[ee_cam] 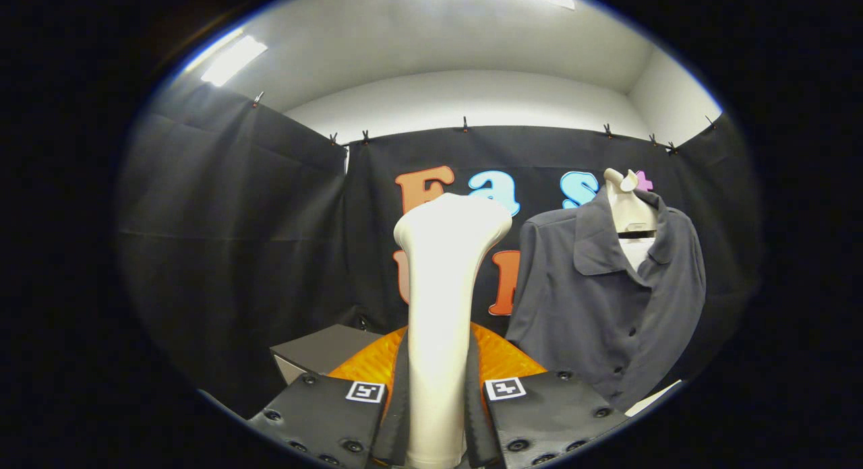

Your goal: Iron the clothes twice with a garment steamer, once on the left side and once on the right side.

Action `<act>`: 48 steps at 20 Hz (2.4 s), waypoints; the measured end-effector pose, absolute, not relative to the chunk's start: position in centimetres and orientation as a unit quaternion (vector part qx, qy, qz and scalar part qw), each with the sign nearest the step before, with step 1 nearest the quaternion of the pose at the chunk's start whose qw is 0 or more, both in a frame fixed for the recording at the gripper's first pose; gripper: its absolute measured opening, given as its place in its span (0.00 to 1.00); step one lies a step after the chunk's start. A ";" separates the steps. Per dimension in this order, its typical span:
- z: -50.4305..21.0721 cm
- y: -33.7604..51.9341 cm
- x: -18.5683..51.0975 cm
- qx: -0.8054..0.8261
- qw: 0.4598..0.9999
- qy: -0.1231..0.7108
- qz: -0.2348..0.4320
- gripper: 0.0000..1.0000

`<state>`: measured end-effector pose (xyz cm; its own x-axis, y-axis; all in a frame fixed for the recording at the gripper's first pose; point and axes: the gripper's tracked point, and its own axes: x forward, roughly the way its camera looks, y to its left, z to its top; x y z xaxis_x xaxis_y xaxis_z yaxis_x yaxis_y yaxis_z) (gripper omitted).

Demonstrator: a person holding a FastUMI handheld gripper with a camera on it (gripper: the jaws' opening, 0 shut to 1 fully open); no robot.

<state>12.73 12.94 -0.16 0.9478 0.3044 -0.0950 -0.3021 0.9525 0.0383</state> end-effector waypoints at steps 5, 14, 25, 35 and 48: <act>-0.6 7.1 13.1 0.016 0.993 0.043 0.105 0.40; -4.2 0.8 14.5 0.038 0.995 0.069 0.056 0.40; -8.3 -4.0 17.6 0.064 0.992 0.105 0.011 0.40; -12.9 -4.7 18.2 0.070 0.987 0.147 0.010 0.40; -18.7 -6.0 15.8 0.093 0.977 0.191 0.001 0.40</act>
